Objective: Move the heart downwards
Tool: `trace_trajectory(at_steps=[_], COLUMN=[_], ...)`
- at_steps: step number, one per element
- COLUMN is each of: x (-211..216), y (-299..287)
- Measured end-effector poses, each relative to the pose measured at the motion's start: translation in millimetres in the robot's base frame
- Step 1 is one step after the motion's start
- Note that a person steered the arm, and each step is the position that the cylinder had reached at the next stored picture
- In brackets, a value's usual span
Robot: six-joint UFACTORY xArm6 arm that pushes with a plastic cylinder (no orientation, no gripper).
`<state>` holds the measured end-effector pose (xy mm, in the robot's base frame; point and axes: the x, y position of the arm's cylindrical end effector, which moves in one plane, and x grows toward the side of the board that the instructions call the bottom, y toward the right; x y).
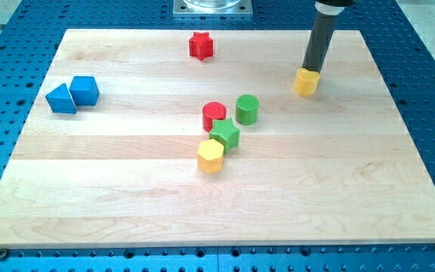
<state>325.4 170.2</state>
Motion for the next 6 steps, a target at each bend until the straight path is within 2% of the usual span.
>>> trace_trajectory(at_steps=[1, 3, 4, 5, 6], x=[0, 3, 18, 21, 21], y=[0, -65, -43, 11, 16])
